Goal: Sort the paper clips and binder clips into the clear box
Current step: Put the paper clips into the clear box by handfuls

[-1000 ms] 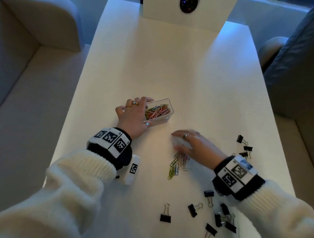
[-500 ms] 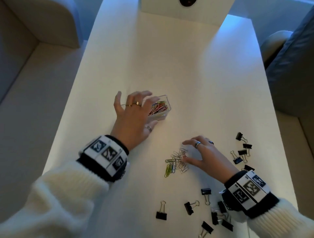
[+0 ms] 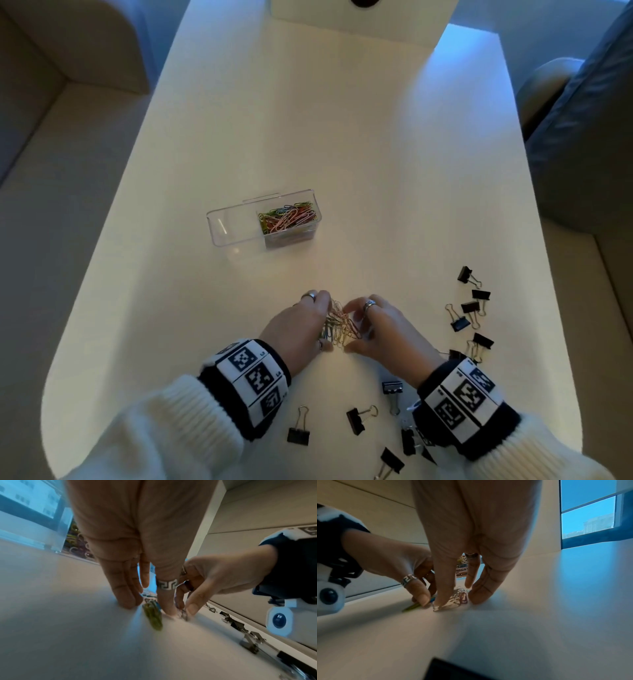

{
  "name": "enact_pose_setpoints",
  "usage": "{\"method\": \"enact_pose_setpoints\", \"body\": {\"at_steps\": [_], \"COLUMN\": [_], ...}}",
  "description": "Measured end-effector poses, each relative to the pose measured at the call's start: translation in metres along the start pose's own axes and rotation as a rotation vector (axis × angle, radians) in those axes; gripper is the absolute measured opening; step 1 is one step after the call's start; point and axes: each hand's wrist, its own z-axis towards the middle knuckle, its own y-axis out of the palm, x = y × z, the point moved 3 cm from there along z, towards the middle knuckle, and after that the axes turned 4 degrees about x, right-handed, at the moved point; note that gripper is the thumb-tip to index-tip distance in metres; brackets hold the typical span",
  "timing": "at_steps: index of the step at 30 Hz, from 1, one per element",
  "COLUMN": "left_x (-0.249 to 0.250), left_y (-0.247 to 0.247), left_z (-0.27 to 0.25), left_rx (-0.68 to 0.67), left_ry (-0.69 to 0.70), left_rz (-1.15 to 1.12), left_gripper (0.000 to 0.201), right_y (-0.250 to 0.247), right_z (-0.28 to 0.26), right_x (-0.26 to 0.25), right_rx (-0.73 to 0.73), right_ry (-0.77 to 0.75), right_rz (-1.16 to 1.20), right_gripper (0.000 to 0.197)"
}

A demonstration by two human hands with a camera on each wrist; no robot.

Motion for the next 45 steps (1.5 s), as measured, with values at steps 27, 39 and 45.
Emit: {"method": "enact_pose_setpoints", "body": {"at_steps": [27,39,45], "left_x": [-0.001,-0.002,-0.022], "left_y": [0.006,-0.087,-0.132], "left_z": [0.018,-0.005,0.024], "left_rx": [0.216,0.502,0.695], "left_ry": [-0.062,0.038,-0.03], "left_rz": [0.034,-0.285,-0.346], "left_gripper": [0.02,0.018,0.013], "right_y": [0.0,-0.052,-0.057], "right_z": [0.028,0.033,0.042], "right_x": [-0.012,-0.034,-0.039], "right_rx": [0.146,0.242,0.245], "right_ry": [-0.134,-0.147,-0.144], "right_rz": [-0.073,0.17,0.182], "right_gripper": [0.016,0.008,0.009]}}
